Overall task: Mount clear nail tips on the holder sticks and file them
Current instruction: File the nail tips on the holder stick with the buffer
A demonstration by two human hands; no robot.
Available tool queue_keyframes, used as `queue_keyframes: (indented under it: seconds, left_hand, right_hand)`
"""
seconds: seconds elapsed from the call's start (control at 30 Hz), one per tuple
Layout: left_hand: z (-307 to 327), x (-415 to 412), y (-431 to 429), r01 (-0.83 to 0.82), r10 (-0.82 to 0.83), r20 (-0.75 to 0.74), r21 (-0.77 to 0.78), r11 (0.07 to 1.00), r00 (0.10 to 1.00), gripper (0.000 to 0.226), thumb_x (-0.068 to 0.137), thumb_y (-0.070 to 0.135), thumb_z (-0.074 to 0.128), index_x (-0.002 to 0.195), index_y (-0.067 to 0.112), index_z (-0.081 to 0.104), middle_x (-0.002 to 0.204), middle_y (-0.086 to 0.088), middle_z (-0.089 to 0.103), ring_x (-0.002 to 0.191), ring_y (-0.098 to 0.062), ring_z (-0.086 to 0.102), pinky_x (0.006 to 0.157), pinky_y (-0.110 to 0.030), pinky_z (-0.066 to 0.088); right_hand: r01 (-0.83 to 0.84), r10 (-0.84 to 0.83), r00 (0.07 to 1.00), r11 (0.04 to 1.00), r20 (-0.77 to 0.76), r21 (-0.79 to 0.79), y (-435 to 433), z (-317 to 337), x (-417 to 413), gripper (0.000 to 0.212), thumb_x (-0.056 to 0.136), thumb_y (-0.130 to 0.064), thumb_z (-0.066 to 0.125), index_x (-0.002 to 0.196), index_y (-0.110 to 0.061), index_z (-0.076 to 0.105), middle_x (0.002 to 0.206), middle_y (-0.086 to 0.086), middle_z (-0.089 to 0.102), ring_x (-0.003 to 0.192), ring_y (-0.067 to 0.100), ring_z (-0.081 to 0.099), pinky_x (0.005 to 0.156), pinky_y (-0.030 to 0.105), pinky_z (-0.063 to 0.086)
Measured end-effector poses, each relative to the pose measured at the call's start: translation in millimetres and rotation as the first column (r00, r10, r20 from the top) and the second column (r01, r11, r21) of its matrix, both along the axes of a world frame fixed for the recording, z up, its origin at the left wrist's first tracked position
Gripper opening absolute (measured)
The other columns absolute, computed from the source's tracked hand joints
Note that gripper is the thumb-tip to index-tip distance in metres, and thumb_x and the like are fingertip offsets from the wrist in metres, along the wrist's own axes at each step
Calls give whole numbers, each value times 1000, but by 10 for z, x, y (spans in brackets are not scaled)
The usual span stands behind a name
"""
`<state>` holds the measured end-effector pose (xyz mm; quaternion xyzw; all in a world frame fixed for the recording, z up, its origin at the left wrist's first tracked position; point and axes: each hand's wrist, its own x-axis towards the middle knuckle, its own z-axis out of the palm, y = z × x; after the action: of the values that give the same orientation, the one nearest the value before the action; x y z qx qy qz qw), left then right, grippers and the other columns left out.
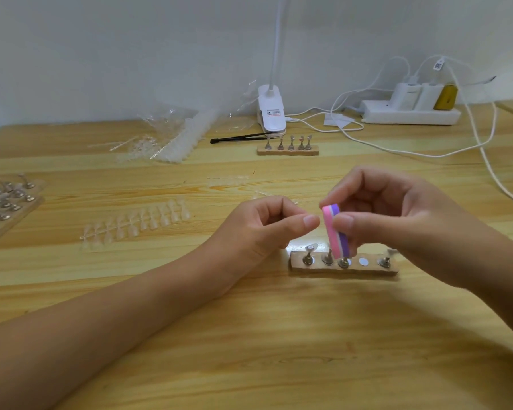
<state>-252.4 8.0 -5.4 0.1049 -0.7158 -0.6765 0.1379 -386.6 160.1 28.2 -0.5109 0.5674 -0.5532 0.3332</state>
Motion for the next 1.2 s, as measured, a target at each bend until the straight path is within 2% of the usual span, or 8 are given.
queue_keyframes:
  seconds: [0.17, 0.3, 0.47, 0.6, 0.77, 0.93, 1.1, 1.2]
  left_hand:
    - [12, 20, 38, 44, -44, 10, -50, 998, 999, 9, 76, 30, 70, 71, 24, 66, 68, 2, 58, 62, -3, 51, 62, -11, 43]
    - [17, 19, 32, 29, -29, 1, -40, 999, 1000, 9, 76, 29, 69, 71, 23, 66, 63, 9, 58, 59, -2, 51, 61, -12, 43]
    - [-11, 22, 72, 102, -102, 5, -14, 995, 995, 11, 76, 23, 72, 68, 29, 70, 65, -4, 50, 63, -12, 53, 67, -21, 52]
    - [19, 18, 40, 47, -47, -17, -30, 998, 999, 10, 76, 26, 69, 67, 25, 66, 63, 9, 58, 58, 0, 50, 59, -10, 41]
    - [23, 27, 64, 89, -89, 2, -44, 995, 996, 13, 67, 40, 76, 69, 29, 70, 81, -12, 57, 70, -15, 52, 64, -14, 45]
    - [24, 17, 24, 28, -28, -11, -19, 999, 1000, 18, 64, 48, 70, 66, 30, 68, 64, 11, 56, 61, -4, 48, 63, -14, 40]
    - [8, 29, 54, 92, -92, -16, -36, 995, 996, 15, 67, 42, 73, 72, 28, 70, 83, -13, 57, 75, -19, 53, 68, -16, 48]
    - [14, 26, 34, 59, -59, -12, -28, 998, 998, 10, 69, 36, 77, 68, 29, 69, 73, 4, 63, 70, -7, 57, 66, -13, 46]
  right_hand:
    - [158, -152, 986, 982, 66, -103, -24, -19, -51, 14, 76, -28, 80, 87, -26, 73, 75, -2, 71, 68, 11, 67, 65, 21, 55]
    - [-8, 8, 1000, 999, 3, -44, 6, 13, -31, 15, 75, -26, 77, 88, -23, 72, 74, -2, 71, 64, 10, 67, 61, 18, 53]
    - [206, -193, 976, 967, 98, -149, -58, -35, -44, 25, 69, -32, 77, 89, -20, 70, 73, -2, 69, 65, 11, 64, 64, 20, 54]
    - [-44, 45, 998, 999, -47, 29, 11, -16, -38, 20, 77, -32, 79, 91, -22, 70, 75, 5, 70, 66, 14, 66, 64, 23, 54]
    - [192, -181, 979, 972, 89, -134, -61, -34, -61, 26, 72, -31, 81, 92, -20, 69, 75, -3, 69, 70, 10, 66, 67, 21, 54]
    - [-69, 70, 997, 997, -27, 37, 15, 14, -45, 21, 77, -30, 78, 92, -19, 70, 78, 2, 70, 69, 14, 67, 65, 21, 54]
    - [195, -186, 978, 975, 91, -106, -71, -54, -43, 20, 75, -29, 76, 93, -21, 70, 78, -7, 68, 74, 10, 68, 70, 21, 55]
    - [48, -47, 998, 999, 38, -12, -10, -6, -87, 13, 75, -25, 76, 87, -24, 72, 76, -6, 68, 67, 8, 65, 64, 18, 53]
